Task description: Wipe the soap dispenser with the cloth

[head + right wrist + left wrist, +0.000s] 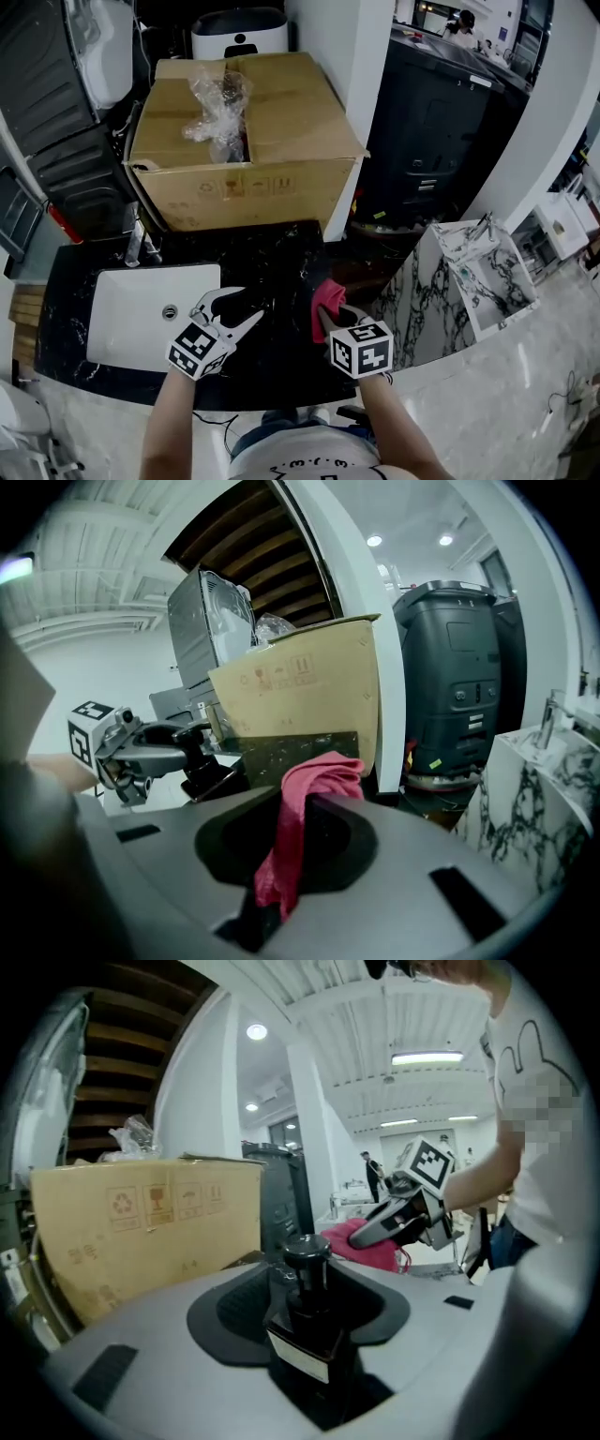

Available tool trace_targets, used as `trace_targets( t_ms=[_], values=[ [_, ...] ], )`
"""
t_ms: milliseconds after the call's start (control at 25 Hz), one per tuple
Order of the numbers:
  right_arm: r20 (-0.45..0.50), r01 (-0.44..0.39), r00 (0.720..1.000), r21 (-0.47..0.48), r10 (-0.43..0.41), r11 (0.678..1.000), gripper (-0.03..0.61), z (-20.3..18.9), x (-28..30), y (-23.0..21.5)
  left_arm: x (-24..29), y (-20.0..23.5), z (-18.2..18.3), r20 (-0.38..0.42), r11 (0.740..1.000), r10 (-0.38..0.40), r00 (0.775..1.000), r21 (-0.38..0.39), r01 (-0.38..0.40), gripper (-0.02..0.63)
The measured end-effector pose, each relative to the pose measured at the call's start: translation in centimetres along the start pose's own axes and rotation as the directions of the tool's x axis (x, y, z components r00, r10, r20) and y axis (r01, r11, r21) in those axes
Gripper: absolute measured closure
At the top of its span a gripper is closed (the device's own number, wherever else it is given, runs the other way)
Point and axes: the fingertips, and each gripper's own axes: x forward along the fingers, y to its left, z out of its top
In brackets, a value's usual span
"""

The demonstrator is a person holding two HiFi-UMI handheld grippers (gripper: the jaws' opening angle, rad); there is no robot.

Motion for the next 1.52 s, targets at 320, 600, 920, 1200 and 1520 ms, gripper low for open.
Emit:
trace_targets(
  t_ms=[320, 600, 920, 1200, 1520],
  values=[
    [0.004, -0.028, 1.000, -0.009, 0.028, 1.000, 0.529, 0.3, 0.5, 1.2, 0.8, 0.1, 0.1, 0.020, 0.895, 0.388, 0.921, -0.248, -0.372, 0.416],
    [0.005, -0.066, 0.998, -0.028, 0.066, 0.997, 0.529, 0.4, 0.8, 2.6, 0.2, 0.6, -0.5, -0.040, 0.820, 0.453, 0.891, -0.375, -0.434, 0.505],
    [0.041, -0.141, 0.989, -0.027, 0.142, 0.990, 0.529, 1.7, 0.9, 4.8, -2.6, 3.9, -2.1, 0.128, 0.589, 0.460, 0.878, -0.784, -0.194, 0.508],
    [0.066, -0.328, 0.939, -0.116, 0.336, 0.938, 0.529, 4.2, 2.0, 11.0, -3.5, 4.2, -3.1, 0.138, 0.548, 0.479, 0.867, -0.819, -0.172, 0.508],
    [-0.062, -0.300, 0.954, -0.125, 0.295, 0.946, 0.529, 0.6, 3.7, 10.4, -4.4, 4.7, -4.4, 0.142, 0.507, 0.492, 0.859, -0.849, -0.150, 0.505]
  ],
)
